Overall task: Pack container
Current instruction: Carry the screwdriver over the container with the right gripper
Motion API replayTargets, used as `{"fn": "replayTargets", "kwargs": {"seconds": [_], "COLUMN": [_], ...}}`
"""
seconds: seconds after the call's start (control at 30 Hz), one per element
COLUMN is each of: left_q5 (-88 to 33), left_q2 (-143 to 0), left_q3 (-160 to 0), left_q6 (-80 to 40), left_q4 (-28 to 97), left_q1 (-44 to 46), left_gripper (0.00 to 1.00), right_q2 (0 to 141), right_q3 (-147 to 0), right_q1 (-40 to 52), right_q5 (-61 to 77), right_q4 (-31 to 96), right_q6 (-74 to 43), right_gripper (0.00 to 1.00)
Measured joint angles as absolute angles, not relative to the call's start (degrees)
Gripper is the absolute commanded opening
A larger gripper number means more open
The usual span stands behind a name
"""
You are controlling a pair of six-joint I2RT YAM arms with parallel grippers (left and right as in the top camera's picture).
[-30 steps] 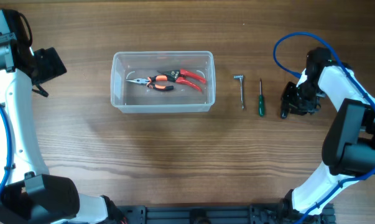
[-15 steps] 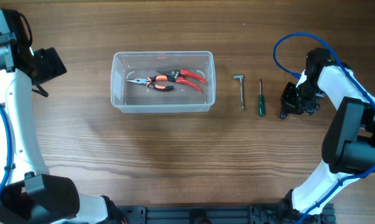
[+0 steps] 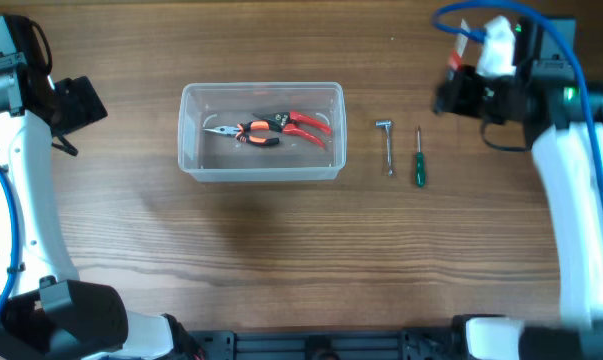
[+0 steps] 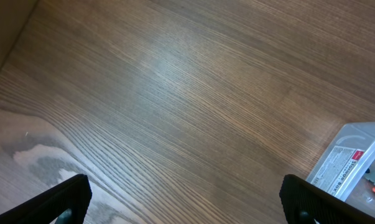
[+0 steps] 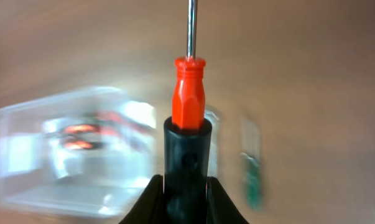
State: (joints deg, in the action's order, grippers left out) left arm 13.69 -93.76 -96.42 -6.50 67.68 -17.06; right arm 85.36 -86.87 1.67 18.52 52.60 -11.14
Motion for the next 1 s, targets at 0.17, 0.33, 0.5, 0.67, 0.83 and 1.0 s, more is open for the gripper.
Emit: {"fn": "replayTargets", "kwargs": {"seconds": [0.17, 0.33, 0.5, 0.67, 0.83, 1.0], "left_q5": [13.69, 13.69, 13.69, 13.69, 13.69, 13.69], "left_q2": [-93.76, -93.76, -93.76, -93.76, -93.76, -93.76], "left_q3": [-96.42, -96.42, -96.42, -96.42, -96.42, -96.42], "left_q6": [-6.50, -6.50, -6.50, -6.50, -6.50, -6.50], "left_q4": [67.68, 67.66, 67.66, 67.68, 67.68, 67.68], "left_q1": [-17.06, -17.06, -17.06, -17.06, -17.06, -17.06], "left_gripper": [1.00, 1.00, 1.00, 1.00, 1.00, 1.00], "right_q2": [77.32, 81.80, 94.06, 106.80, 115.33, 118.67], "right_q3": [-88.62, -88.60, -88.55, -88.49, -88.40, -88.38], "right_q1": [25.06, 39.92, 45.45, 45.23, 43.68, 43.22], "right_q5": [19.05, 15.94, 14.02, 7.81, 2.83, 1.69], "right_q4": [42.76, 38.28, 36.75, 32.49, 27.88, 25.56], "right_q6": [-1.83, 8.71, 19.84, 25.50, 30.68, 34.94], "right_gripper": [0.04, 0.04, 0.04, 0.04, 0.04, 0.04]}}
